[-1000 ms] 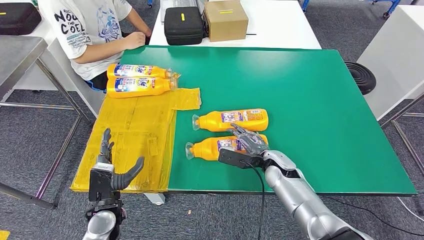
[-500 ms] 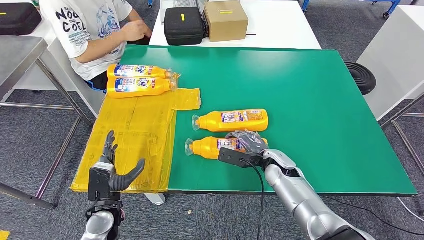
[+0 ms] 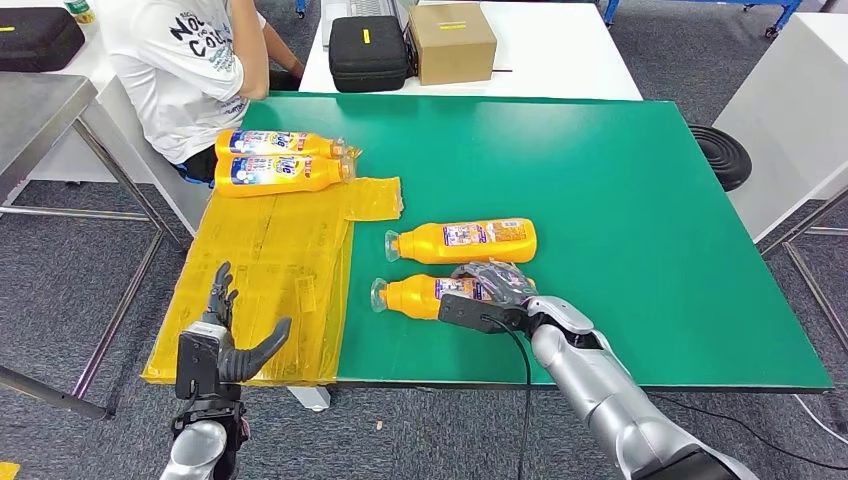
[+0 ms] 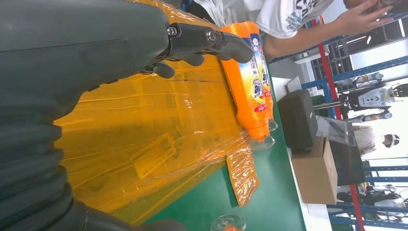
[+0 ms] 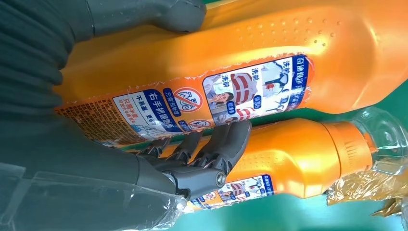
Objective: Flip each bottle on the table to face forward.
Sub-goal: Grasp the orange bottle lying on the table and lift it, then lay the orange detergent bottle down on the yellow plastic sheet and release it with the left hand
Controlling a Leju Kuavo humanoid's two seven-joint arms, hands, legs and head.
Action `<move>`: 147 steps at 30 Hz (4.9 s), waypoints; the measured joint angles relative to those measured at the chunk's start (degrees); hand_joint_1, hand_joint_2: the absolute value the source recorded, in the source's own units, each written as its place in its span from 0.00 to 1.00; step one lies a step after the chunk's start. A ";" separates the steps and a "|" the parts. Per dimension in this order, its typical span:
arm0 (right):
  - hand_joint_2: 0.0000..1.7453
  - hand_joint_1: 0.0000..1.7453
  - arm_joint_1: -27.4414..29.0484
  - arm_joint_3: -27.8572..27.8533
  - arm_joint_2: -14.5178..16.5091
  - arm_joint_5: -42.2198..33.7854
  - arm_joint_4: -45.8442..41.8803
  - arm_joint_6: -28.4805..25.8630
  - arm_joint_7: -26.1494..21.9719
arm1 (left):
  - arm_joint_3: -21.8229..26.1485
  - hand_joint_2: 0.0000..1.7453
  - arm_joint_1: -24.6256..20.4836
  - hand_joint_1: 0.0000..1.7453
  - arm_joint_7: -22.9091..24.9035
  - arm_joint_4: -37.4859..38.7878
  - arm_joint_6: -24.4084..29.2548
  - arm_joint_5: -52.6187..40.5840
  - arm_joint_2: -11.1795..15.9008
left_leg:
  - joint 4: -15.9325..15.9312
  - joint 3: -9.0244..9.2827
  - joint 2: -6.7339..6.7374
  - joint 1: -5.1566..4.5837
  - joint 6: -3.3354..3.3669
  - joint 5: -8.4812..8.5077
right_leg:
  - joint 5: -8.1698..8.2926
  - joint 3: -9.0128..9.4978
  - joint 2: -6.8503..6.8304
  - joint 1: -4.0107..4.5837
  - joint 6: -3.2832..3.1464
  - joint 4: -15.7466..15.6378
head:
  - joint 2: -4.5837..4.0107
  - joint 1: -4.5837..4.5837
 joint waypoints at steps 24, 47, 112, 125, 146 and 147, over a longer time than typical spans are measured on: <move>1.00 1.00 14.36 -10.65 5.39 -12.90 -23.87 -8.33 -14.98 | 1.33 1.00 1.61 0.00 -2.47 -1.23 -4.88 8.77 0.04 | -0.01 -0.45 -0.03 0.04 -0.02 0.00 | 0.00 -0.33 -0.01 0.02 0.00 0.03 | 0.00 0.00; 1.00 1.00 15.93 -13.90 10.93 -14.12 -23.06 -11.17 -22.57 | -2.32 1.00 -0.34 0.00 5.28 1.73 -34.33 30.83 0.19 | -0.01 -0.50 -0.02 0.05 -0.03 0.00 | 0.00 -0.39 -0.01 0.03 -0.01 0.03 | 0.00 0.00; 1.00 1.00 13.83 -4.03 18.61 -16.37 -9.49 -10.84 -21.63 | -11.47 1.00 -14.28 0.00 -0.98 13.79 -26.08 35.52 -1.23 | -0.01 -0.56 -0.02 0.05 -0.03 0.01 | 0.01 -0.45 -0.01 0.03 -0.01 0.05 | 0.00 0.01; 1.00 1.00 13.48 -3.39 18.61 -16.31 -8.45 -10.69 -21.91 | -10.32 1.00 -13.97 0.45 -1.47 12.34 -25.65 36.29 -1.25 | -0.01 -0.56 -0.02 0.05 -0.03 0.01 | 0.01 -0.45 -0.01 0.03 -0.01 0.05 | 0.00 0.01; 1.00 1.00 12.58 -5.38 18.65 -17.60 -5.21 -12.05 -23.25 | -11.21 1.00 -14.61 1.00 -1.82 12.15 -27.49 20.39 -0.60 | -0.02 -0.45 -0.02 0.05 -0.04 0.00 | 0.00 -0.34 0.00 0.04 -0.01 0.04 | 0.00 0.01; 1.00 1.00 12.58 -5.69 18.65 -17.88 -5.17 -12.09 -23.36 | -11.53 1.00 -14.91 1.00 -1.55 12.20 -27.75 18.80 -0.38 | -0.02 -0.41 -0.02 0.05 -0.05 -0.01 | 0.00 -0.31 0.00 0.04 -0.01 0.04 | 0.00 0.01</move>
